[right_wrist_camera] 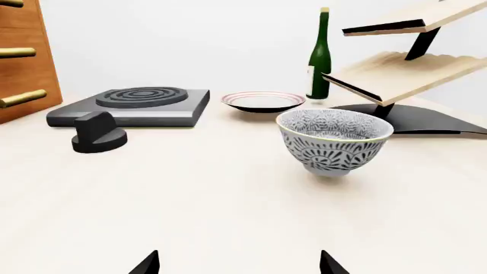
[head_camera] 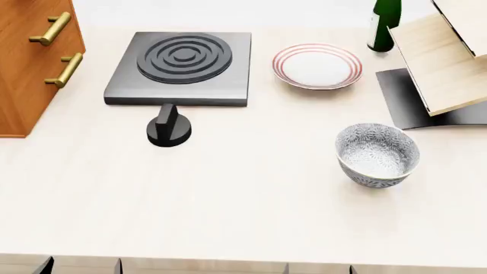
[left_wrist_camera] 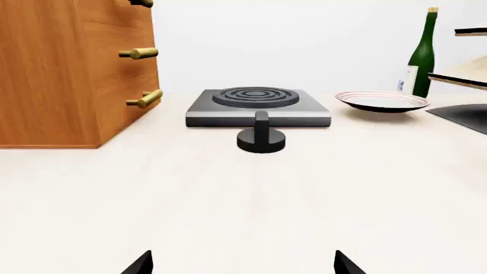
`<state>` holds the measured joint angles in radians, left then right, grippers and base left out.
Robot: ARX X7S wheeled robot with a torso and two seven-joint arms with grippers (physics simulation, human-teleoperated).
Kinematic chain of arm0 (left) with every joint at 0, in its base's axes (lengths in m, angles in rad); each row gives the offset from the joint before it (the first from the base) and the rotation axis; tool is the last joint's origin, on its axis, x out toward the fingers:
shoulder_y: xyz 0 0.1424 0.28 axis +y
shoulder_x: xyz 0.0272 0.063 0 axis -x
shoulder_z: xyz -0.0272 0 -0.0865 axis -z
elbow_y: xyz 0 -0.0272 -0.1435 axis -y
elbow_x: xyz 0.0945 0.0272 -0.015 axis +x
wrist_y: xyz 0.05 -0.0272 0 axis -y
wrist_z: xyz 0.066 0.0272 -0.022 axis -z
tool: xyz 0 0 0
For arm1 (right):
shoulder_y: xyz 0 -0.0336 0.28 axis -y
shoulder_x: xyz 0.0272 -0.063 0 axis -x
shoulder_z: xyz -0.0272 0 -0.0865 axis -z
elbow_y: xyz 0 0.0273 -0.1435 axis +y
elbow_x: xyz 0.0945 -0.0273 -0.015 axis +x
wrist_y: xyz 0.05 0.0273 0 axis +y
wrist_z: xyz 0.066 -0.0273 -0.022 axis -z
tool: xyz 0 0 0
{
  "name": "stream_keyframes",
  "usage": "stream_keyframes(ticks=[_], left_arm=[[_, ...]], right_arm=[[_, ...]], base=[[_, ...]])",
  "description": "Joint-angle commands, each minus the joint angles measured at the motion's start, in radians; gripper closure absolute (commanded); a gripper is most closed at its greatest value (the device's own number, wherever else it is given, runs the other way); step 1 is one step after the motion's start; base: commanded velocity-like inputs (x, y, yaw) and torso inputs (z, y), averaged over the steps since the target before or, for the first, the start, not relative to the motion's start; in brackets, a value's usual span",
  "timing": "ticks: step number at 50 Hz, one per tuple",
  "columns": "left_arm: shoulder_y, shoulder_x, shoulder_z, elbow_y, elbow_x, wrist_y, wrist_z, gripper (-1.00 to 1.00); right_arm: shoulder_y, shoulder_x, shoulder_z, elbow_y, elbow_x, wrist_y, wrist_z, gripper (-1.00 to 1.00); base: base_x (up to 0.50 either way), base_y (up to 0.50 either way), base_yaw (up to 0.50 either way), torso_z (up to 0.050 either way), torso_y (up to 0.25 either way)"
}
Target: Put the bowl on the stove.
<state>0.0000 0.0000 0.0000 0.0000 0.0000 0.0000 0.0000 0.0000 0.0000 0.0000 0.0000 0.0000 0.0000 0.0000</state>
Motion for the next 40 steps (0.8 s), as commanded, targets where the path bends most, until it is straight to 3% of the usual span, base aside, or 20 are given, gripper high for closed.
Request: stream_keyframes(ticks=[1, 25, 33, 40], left_arm=[[-0.001, -0.016, 0.018, -0.002, -0.019, 0.0, -0.017, -1.0], [0.006, -0.071, 0.081, 0.013, -0.09, 0.026, -0.056, -1.0], [0.014, -0.079, 0.085, 0.049, -0.121, 0.017, -0.064, -1.0], [-0.01, -0.067, 0.037, 0.149, -0.203, -0.027, -0.11, -1.0]], right_arm=[[-0.001, 0.016, -0.022, -0.002, 0.017, 0.003, 0.016, -1.0], [0.005, 0.067, -0.077, -0.003, 0.091, 0.016, 0.071, -1.0], [0.02, 0.082, -0.087, -0.049, 0.11, 0.103, 0.085, -1.0], [0.065, 0.119, -0.043, -0.226, 0.176, 0.236, 0.1, -1.0]], base=[[0.0, 0.0, 0.0, 0.0, 0.0], [0.0, 0.0, 0.0, 0.0, 0.0], [0.0, 0.0, 0.0, 0.0, 0.0], [0.0, 0.0, 0.0, 0.0, 0.0]])
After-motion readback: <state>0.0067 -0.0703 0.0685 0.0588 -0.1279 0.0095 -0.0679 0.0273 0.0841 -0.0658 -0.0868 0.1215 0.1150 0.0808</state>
